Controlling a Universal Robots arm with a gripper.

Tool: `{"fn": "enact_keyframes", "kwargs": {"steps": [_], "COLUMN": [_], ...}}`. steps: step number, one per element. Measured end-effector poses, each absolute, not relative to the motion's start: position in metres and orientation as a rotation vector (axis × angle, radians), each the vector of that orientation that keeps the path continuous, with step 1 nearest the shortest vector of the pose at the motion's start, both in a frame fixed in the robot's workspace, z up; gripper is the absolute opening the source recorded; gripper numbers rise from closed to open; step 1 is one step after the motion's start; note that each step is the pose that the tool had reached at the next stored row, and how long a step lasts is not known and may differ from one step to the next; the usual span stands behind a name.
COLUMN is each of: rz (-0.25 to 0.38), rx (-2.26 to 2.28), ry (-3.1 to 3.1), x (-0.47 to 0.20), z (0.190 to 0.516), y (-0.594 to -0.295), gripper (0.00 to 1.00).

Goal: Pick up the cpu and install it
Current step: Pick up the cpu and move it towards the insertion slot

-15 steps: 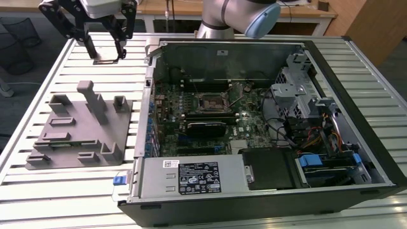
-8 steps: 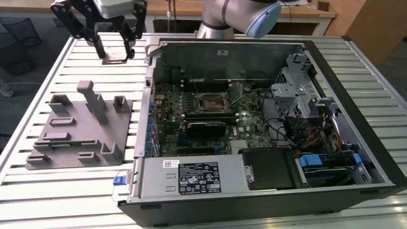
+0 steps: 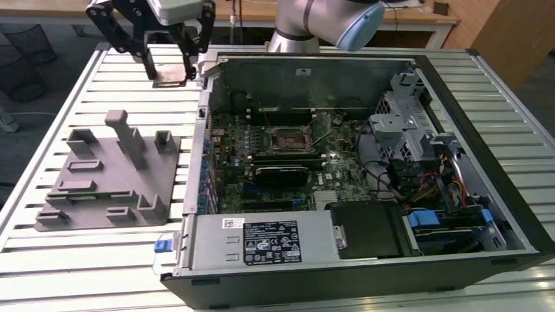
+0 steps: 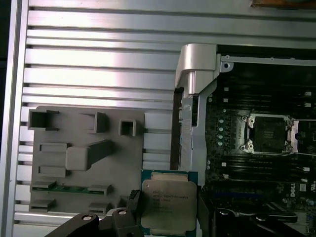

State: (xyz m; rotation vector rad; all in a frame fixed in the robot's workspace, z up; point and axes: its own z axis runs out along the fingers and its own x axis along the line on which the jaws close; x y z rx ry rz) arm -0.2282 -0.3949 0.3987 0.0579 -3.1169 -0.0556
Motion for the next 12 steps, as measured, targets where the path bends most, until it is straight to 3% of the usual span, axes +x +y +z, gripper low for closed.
{"fn": "enact_keyframes", "kwargs": {"steps": [12], "rz": [-0.055], "rx": [0.058], "ry": [-3.117], "x": [-0.199], "z": [0.399], "y": [-0.395], "gripper": [0.54]}}
